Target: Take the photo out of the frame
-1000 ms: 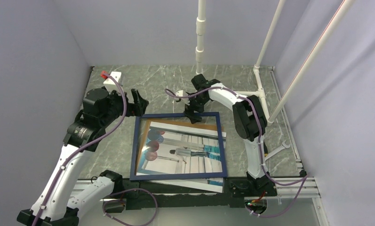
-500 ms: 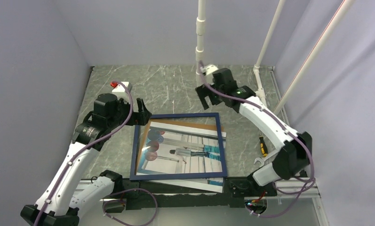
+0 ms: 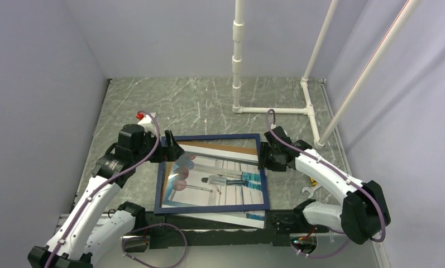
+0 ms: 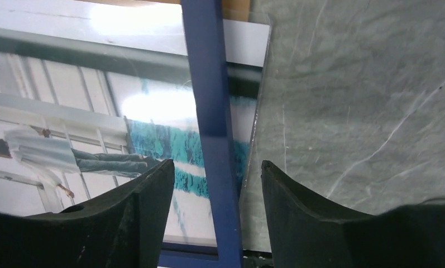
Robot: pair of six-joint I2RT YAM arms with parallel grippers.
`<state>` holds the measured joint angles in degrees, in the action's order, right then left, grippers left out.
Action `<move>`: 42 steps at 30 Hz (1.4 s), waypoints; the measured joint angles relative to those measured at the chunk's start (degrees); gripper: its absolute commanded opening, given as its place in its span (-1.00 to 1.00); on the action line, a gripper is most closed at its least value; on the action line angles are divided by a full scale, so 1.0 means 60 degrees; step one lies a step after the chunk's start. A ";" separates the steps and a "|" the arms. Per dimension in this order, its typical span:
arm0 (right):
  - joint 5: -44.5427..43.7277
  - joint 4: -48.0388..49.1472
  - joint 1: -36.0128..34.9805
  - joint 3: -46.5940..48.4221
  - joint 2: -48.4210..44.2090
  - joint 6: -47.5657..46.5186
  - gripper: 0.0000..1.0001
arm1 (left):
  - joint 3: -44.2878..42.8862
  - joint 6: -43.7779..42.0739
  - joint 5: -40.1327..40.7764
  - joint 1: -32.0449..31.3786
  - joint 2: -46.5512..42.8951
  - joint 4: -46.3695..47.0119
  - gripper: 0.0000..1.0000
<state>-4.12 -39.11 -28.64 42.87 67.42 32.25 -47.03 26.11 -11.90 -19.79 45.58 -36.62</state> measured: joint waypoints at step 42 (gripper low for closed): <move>-0.0189 -0.0885 -0.1300 0.2565 0.3497 0.1180 -1.00 | 0.0481 0.0583 -0.0117 0.0000 -0.1180 -0.0430 0.99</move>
<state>-5.26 -44.42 -36.45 58.26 88.40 39.33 -44.14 29.61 -12.60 -19.79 38.50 -39.20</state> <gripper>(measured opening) 0.273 0.994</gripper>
